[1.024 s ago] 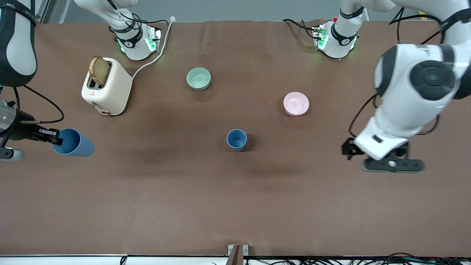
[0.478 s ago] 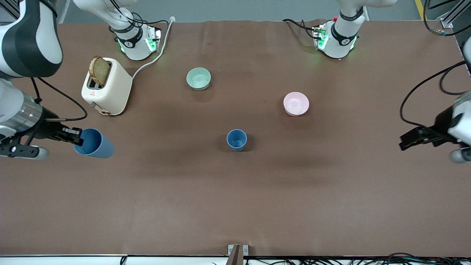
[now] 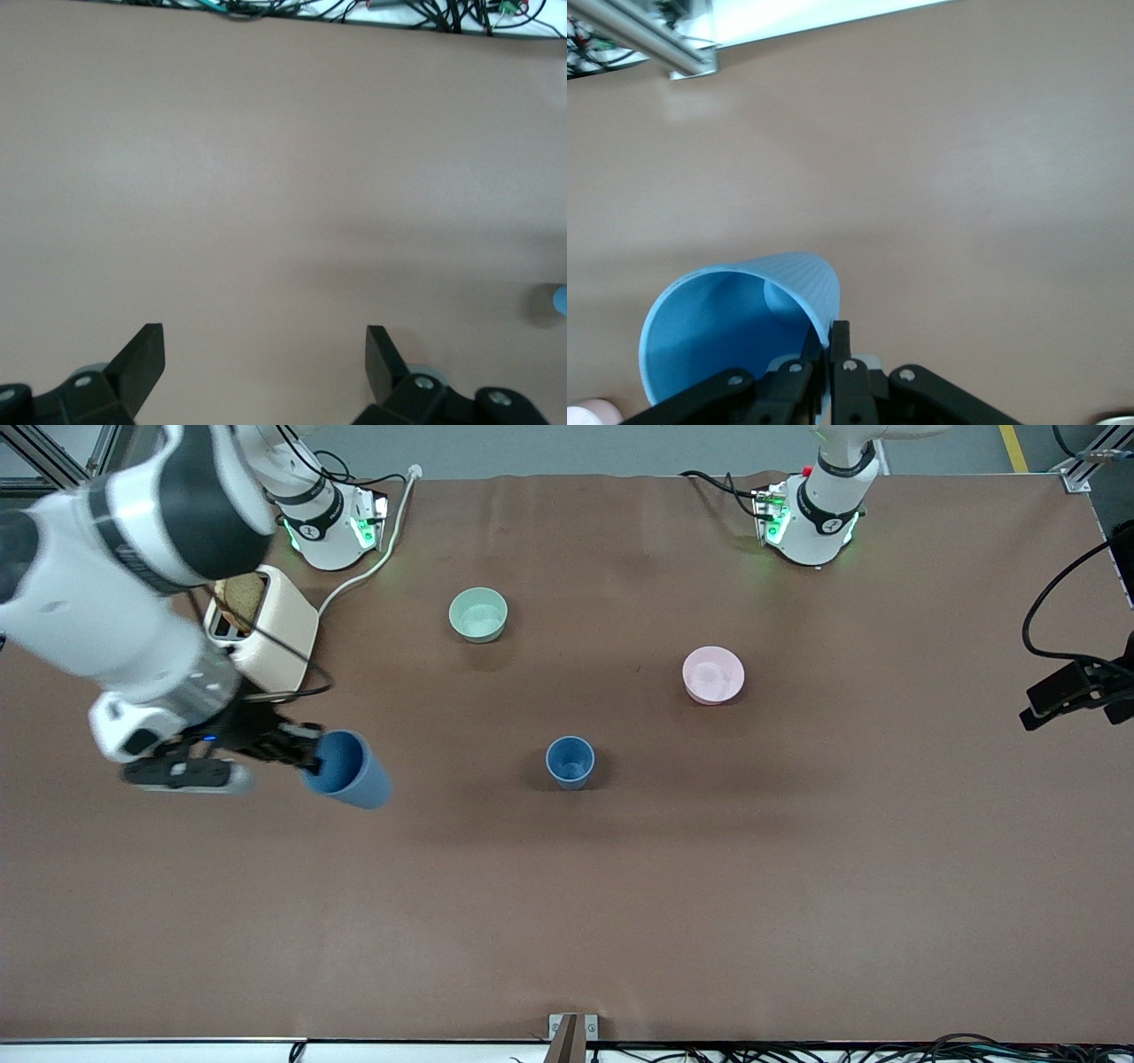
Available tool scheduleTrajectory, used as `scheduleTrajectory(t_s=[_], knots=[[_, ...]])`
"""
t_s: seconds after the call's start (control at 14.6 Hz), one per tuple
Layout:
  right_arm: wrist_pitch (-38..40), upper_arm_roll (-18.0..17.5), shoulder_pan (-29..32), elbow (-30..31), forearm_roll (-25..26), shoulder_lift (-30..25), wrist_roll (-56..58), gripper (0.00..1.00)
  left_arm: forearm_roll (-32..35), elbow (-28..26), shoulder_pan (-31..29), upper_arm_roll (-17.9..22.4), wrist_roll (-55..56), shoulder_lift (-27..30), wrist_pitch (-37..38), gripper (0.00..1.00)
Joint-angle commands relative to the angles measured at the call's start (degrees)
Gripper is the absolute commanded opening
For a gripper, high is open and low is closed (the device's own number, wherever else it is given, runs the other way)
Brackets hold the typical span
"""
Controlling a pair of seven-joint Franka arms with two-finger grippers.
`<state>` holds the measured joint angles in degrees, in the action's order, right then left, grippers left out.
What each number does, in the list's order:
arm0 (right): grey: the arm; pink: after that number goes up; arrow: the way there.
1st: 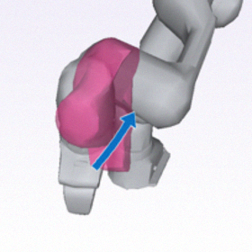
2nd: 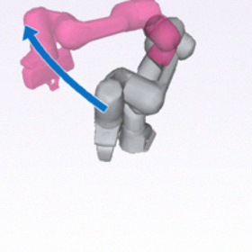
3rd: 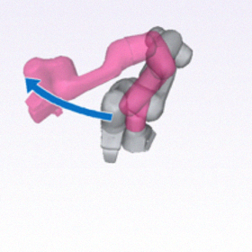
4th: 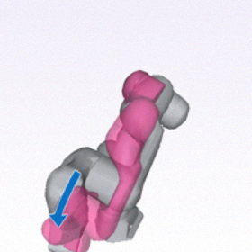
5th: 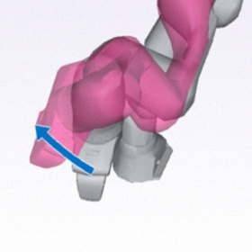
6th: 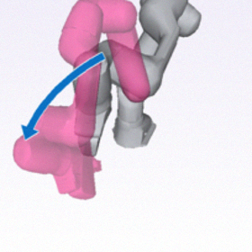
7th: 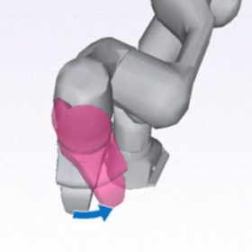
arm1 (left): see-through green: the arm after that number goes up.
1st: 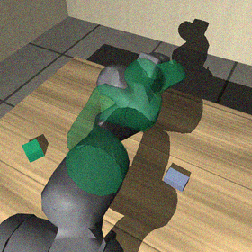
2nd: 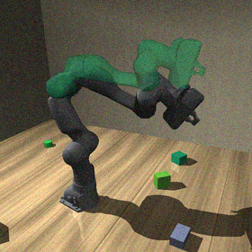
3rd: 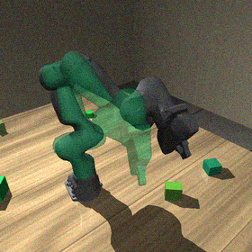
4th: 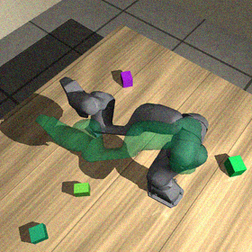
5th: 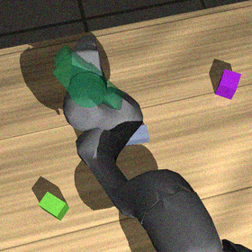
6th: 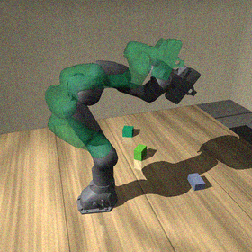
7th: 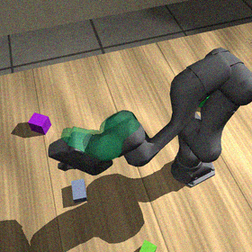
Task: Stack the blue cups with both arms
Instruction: 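Carry the held blue cup with the right gripper over the placed cup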
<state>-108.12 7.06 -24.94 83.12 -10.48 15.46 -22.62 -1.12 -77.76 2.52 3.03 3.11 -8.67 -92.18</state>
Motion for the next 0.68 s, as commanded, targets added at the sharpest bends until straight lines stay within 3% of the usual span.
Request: scheduleTrajectory(t_s=[0.0, 0.2, 0.61], knots=[[-3.9, 0.7, -7.9, -0.2, -0.2, 3.1, -10.4, 0.00, 0.6, -6.8, -0.5, -1.2, 0.7, 4.3, -0.8, 1.00], [-7.5, 0.8, -14.1, 0.2, 0.0, 6.8, -17.4, 0.00, 0.3, -11.7, -0.4, -1.3, 1.5, 7.7, -2.7, 1.00], [-9.9, 0.7, -19.3, 1.8, -0.1, 10.0, -21.4, 0.00, 0.3, -10.8, -0.3, -1.5, 1.4, 6.5, -2.9, 1.00]])
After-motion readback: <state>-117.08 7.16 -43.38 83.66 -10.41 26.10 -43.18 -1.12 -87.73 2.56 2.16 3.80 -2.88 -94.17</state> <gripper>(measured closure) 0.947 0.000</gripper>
